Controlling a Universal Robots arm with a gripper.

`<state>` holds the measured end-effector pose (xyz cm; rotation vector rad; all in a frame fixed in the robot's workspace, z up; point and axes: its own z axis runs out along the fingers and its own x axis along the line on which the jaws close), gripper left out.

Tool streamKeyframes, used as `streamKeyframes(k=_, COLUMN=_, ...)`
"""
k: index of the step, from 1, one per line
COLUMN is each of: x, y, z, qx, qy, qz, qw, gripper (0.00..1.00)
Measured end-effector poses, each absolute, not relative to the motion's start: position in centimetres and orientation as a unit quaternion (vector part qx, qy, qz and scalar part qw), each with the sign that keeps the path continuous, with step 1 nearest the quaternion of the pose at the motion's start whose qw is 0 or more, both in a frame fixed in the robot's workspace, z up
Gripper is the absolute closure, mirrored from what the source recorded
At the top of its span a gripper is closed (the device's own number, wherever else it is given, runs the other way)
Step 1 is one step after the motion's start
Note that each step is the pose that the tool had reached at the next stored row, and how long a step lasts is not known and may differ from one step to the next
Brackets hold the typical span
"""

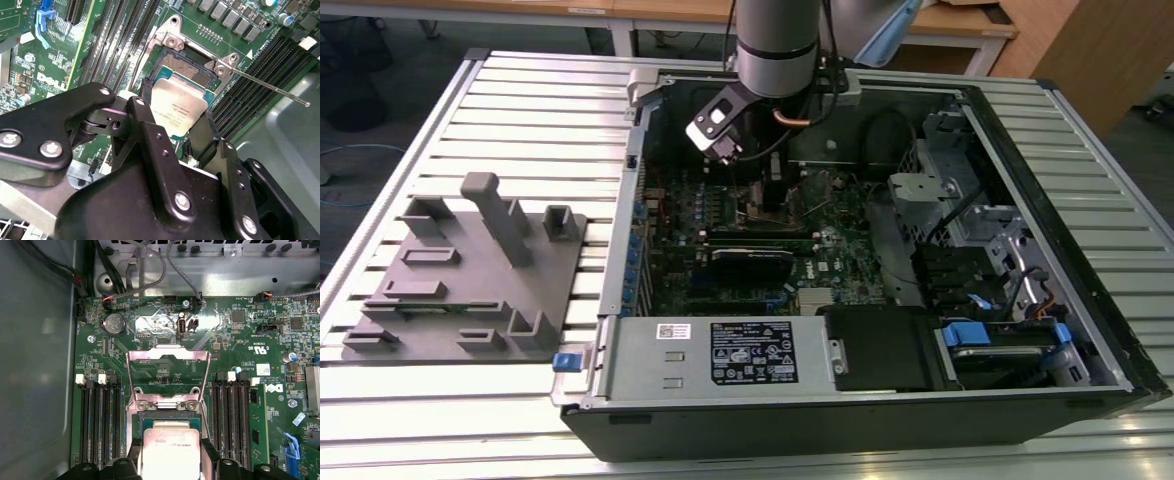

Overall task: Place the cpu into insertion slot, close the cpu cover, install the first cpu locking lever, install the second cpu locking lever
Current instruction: 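Place the cpu into insertion slot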

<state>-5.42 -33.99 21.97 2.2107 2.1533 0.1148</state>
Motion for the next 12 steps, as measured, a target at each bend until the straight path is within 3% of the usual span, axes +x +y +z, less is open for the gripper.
streamKeyframes(k=12, x=-5.59, y=-33.9, z=21.45, qx=0.716, qy=0.697, qz=0.037, qw=0.027, gripper=0.46)
